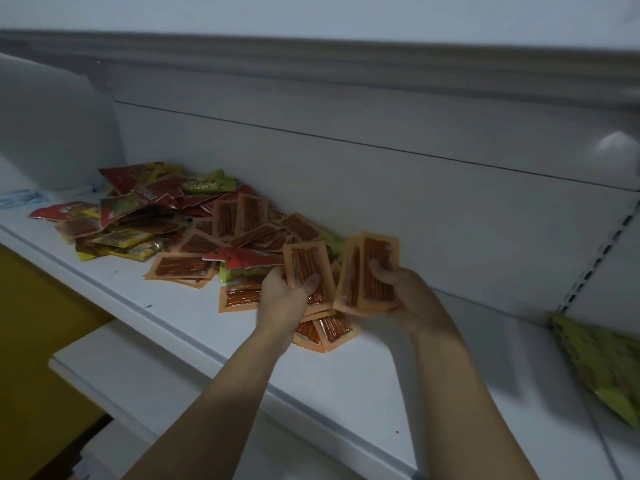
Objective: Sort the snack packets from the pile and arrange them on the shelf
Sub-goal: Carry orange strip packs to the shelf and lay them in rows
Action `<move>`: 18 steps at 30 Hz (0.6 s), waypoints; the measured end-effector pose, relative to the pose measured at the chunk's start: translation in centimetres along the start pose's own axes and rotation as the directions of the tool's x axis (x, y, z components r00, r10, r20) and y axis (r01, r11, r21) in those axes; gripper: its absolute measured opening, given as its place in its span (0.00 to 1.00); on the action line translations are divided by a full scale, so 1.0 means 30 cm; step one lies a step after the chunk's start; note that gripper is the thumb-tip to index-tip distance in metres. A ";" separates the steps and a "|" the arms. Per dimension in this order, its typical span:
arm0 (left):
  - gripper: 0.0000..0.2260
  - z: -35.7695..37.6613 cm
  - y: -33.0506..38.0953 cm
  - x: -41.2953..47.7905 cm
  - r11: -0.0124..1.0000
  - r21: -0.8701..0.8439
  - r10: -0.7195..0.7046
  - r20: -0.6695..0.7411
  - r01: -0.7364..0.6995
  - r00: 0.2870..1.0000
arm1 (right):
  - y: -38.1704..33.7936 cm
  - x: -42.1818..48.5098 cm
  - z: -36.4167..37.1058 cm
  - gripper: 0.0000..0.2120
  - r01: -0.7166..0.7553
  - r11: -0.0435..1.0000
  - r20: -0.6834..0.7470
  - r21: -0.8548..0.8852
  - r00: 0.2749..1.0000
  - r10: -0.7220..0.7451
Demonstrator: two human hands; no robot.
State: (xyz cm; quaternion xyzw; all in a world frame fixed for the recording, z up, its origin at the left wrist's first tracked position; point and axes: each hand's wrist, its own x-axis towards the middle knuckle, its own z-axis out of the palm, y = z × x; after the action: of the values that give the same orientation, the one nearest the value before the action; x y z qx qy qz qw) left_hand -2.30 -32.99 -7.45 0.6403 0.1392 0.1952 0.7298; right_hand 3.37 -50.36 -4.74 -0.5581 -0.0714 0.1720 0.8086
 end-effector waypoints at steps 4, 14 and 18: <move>0.11 0.017 -0.018 0.019 0.999 -0.025 0.035 -0.025 -0.036 0.999 | 0.081 0.013 0.081 0.09 -0.105 0.970 -0.103 -0.220 0.991 0.084; 0.13 0.043 -0.024 0.057 0.984 0.017 0.168 0.264 -0.179 0.950 | 0.100 0.018 0.111 0.28 0.276 0.802 -0.114 -0.529 0.914 -0.390; 0.18 0.065 0.001 0.074 0.964 0.052 0.224 0.370 -0.261 0.902 | 0.093 0.026 0.094 0.42 0.412 0.776 -0.098 -0.478 0.853 -0.513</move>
State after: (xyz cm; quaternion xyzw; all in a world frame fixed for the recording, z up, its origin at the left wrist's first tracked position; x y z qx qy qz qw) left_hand 0.55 -33.68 -7.03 0.7133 -0.0684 0.1563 0.6798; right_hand 2.68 -46.73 -6.36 -0.7064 -0.1530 -0.1173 0.6810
